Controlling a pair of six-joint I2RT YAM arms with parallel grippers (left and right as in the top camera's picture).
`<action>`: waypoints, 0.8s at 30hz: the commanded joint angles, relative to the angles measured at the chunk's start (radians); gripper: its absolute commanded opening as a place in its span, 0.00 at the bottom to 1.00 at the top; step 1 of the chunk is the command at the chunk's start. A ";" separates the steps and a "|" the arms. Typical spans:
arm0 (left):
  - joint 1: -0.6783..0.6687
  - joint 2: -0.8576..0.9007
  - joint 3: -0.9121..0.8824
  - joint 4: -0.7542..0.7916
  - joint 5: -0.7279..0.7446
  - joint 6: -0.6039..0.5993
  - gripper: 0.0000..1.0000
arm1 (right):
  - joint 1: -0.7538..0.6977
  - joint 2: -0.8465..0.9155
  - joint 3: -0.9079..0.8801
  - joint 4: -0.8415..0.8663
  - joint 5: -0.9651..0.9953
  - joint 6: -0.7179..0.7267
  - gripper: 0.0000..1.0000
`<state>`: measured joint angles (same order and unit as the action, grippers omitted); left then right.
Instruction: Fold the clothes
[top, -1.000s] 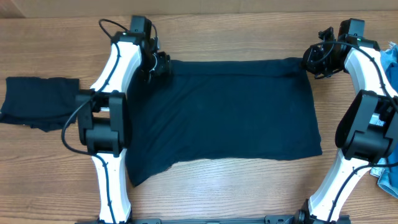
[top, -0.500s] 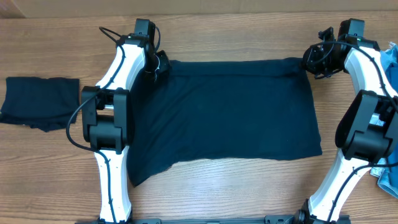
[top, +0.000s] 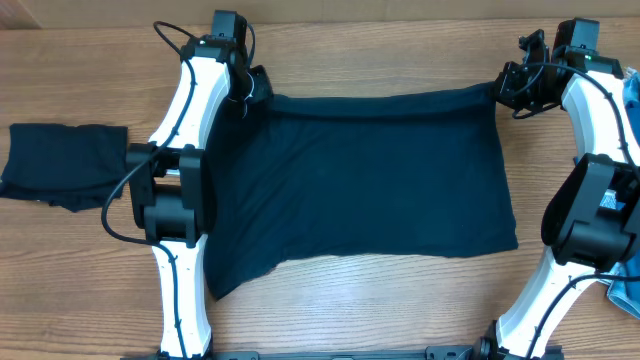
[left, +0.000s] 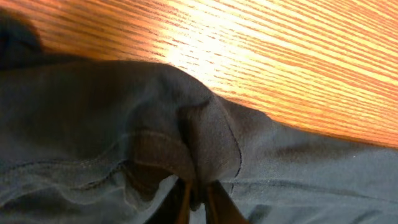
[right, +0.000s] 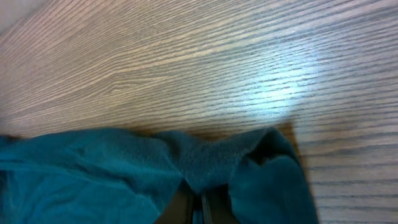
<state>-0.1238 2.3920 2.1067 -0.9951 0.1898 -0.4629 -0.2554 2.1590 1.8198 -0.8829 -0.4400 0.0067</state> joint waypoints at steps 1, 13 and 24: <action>0.005 -0.028 0.063 -0.051 -0.013 0.023 0.04 | -0.010 -0.052 0.035 -0.012 -0.006 -0.008 0.04; -0.063 -0.069 0.291 -0.622 -0.016 0.153 0.04 | -0.049 -0.151 0.035 -0.329 -0.006 -0.016 0.04; -0.078 -0.069 0.289 -0.695 -0.071 0.225 0.33 | -0.048 -0.151 0.034 -0.425 0.100 -0.036 0.32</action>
<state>-0.1967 2.3505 2.3806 -1.6871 0.1486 -0.2718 -0.3004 2.0384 1.8324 -1.3037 -0.3855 -0.0257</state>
